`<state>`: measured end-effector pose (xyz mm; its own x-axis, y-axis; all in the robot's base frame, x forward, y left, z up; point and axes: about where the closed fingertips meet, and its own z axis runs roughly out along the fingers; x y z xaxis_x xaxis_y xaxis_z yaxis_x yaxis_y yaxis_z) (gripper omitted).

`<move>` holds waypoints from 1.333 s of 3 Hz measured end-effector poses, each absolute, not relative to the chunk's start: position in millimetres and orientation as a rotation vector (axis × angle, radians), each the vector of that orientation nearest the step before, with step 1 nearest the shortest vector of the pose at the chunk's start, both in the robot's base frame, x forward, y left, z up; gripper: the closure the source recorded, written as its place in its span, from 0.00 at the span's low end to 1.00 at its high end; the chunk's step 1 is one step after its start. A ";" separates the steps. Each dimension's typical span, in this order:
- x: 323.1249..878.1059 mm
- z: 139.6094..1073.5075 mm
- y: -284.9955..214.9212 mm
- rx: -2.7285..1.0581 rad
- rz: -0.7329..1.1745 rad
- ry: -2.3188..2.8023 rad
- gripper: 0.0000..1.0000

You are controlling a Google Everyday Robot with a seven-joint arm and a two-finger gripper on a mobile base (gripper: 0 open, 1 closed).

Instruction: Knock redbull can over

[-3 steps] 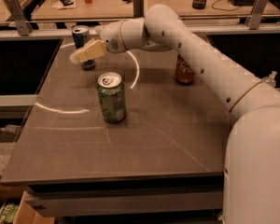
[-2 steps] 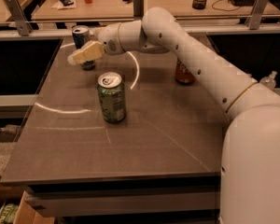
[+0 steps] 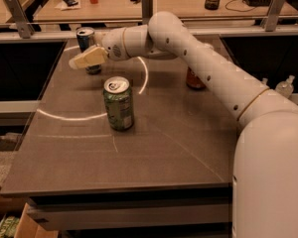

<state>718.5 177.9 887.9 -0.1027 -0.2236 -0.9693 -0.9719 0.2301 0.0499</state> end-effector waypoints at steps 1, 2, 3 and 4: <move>718.0 883.9 179.6 -1.160 0.983 1.536 0.39; 715.4 881.0 178.1 -1.155 0.985 1.542 0.64; 716.1 884.8 172.7 -1.166 0.946 1.565 0.86; 718.6 905.8 154.8 -1.198 0.859 1.592 1.00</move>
Offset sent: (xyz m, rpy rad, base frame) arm -0.0040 -0.0091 -0.0089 0.0061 0.0158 -0.0199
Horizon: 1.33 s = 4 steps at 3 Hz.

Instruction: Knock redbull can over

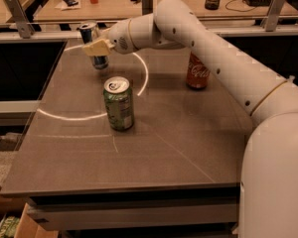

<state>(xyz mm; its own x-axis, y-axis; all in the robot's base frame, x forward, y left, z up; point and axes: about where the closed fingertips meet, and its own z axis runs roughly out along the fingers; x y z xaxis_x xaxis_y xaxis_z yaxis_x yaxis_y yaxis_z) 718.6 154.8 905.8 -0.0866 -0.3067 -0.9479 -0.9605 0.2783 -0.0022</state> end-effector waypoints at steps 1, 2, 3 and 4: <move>714.3 936.6 126.7 -1.262 0.742 1.633 1.00; 719.5 960.6 105.8 -1.385 0.599 1.672 1.00; 721.4 973.0 101.6 -1.596 0.419 1.662 1.00; 713.6 961.2 100.6 -1.850 0.275 1.649 1.00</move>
Offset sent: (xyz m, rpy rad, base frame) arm -0.0215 -0.0925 0.0752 -0.5684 -0.0776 0.1450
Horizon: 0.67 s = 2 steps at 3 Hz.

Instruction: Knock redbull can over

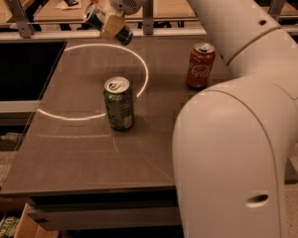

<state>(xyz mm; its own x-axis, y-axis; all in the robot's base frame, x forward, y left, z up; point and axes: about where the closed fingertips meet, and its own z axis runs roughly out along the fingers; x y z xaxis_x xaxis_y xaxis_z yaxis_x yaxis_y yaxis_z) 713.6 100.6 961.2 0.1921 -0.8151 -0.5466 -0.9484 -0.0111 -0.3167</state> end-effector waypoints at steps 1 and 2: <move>691.9 932.6 84.2 -2.082 0.206 1.718 1.00; 665.6 919.6 53.8 -2.192 0.128 1.828 1.00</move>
Offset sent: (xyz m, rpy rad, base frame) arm -0.0902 -0.0769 -0.0772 -0.5334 0.1573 -0.0024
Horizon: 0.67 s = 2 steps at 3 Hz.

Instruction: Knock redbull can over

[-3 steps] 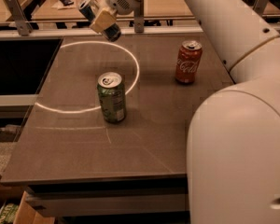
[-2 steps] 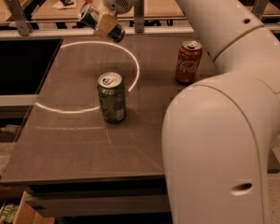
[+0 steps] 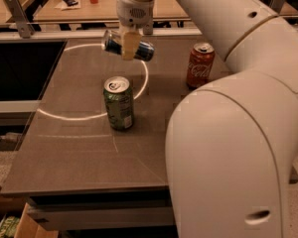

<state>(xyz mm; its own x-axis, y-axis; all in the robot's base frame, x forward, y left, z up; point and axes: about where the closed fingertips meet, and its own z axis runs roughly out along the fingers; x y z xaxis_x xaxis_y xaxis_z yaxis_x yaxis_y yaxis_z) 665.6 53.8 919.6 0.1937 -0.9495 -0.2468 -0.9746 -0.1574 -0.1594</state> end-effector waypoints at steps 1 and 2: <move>651.2 921.7 41.1 -2.164 -0.049 1.870 1.00; 647.1 919.4 40.8 -2.074 -0.225 1.852 1.00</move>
Offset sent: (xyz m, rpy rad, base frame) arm -0.0436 -0.0167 -0.0678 -0.2205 -0.2917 -0.1328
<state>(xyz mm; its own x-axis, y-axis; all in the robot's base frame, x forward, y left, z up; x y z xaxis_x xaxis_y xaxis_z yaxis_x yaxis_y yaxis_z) 647.1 40.8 919.4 0.1328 -0.9847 -0.1128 -0.9292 -0.0841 -0.3600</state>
